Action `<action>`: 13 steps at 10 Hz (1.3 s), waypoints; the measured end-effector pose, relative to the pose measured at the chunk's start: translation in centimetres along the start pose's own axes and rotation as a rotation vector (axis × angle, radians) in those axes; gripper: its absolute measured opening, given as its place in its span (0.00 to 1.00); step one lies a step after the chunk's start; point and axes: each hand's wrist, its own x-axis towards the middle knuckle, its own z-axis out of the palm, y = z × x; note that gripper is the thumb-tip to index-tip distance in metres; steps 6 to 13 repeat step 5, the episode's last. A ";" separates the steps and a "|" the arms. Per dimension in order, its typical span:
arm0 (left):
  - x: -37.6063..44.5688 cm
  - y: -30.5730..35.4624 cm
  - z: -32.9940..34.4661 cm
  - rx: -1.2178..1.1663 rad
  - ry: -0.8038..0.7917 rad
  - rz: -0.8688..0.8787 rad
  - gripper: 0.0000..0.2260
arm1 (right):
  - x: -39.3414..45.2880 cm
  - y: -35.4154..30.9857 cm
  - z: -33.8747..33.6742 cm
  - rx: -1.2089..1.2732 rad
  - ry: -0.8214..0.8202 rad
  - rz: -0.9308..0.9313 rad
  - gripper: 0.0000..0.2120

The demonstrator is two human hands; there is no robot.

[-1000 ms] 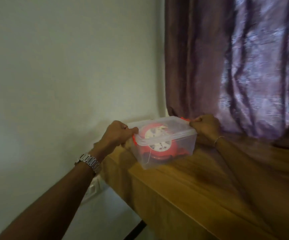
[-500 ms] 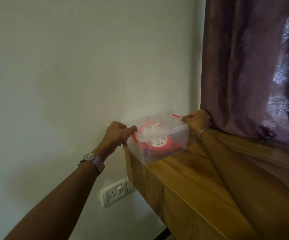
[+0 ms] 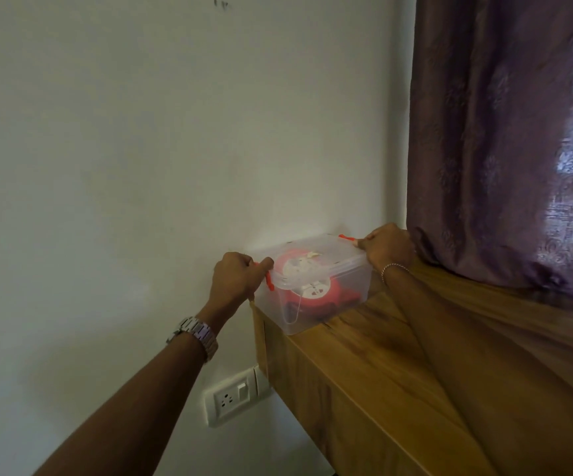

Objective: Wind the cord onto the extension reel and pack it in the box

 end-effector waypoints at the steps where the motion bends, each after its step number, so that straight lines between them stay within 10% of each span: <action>1: -0.1 0.2 0.0 0.013 0.006 0.011 0.19 | -0.1 -0.2 0.3 -0.021 0.014 -0.008 0.17; 5: -1.6 4.2 0.4 0.468 0.188 0.173 0.17 | -2.1 4.3 -4.2 -0.190 -0.400 -0.312 0.30; 13: -1.6 4.2 0.4 0.468 0.188 0.173 0.17 | -2.1 4.3 -4.2 -0.190 -0.400 -0.312 0.30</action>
